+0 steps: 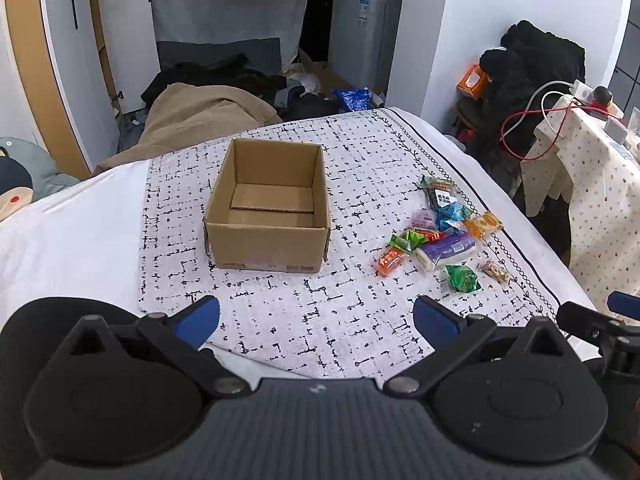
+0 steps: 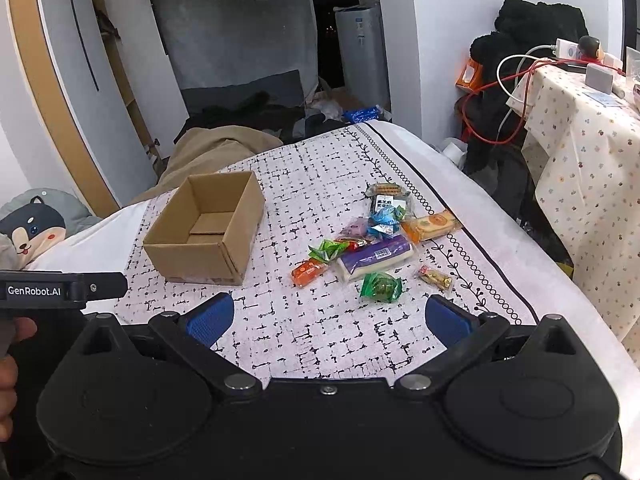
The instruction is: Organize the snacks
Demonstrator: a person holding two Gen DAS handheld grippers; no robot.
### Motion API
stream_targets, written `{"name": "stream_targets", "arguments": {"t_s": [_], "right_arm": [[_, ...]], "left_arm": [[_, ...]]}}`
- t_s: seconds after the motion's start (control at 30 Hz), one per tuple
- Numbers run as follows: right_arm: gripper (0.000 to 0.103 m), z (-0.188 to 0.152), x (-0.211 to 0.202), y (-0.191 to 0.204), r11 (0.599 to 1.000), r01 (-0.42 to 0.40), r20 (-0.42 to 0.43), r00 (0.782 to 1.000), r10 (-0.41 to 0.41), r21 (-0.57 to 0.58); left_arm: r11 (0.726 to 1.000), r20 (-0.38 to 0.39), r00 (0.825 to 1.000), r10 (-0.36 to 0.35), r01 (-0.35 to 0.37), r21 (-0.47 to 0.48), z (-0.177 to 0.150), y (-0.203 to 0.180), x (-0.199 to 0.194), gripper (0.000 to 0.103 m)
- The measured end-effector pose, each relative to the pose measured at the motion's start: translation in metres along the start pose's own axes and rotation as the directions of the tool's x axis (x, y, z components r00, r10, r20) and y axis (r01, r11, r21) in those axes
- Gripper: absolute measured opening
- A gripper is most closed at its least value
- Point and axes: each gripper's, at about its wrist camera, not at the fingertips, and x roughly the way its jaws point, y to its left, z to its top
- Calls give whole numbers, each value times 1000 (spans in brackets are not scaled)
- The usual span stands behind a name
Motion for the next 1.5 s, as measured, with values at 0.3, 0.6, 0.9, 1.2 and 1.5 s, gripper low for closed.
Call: {"name": "stream_targets", "arguments": {"t_s": [0.3,0.6,0.9,1.2,1.5], "right_arm": [[103,-1,5,-1,1000,-1,-13,1000,1,4],[103,1,11,-8,1000,-2,-22,1000,2,15],[103,2,21,-15,1000,-6,-35,999,7,28],[103,3,32,-24,999,-17,-47,999,19,43],[103,5,52,-35,998,-20,-65,998,24,64]], "left_arm": [[1000,-9,1000,-1,1,10,0,-5,6,103],[1000,-22,1000,1,-1,16,2,-10,12,103],[1000,-31,999,7,-7,11,6,-12,21,103],[1000,-47,999,12,-11,10,9,-16,32,103],[1000,-66,998,19,-19,3,14,-22,48,103]]}}
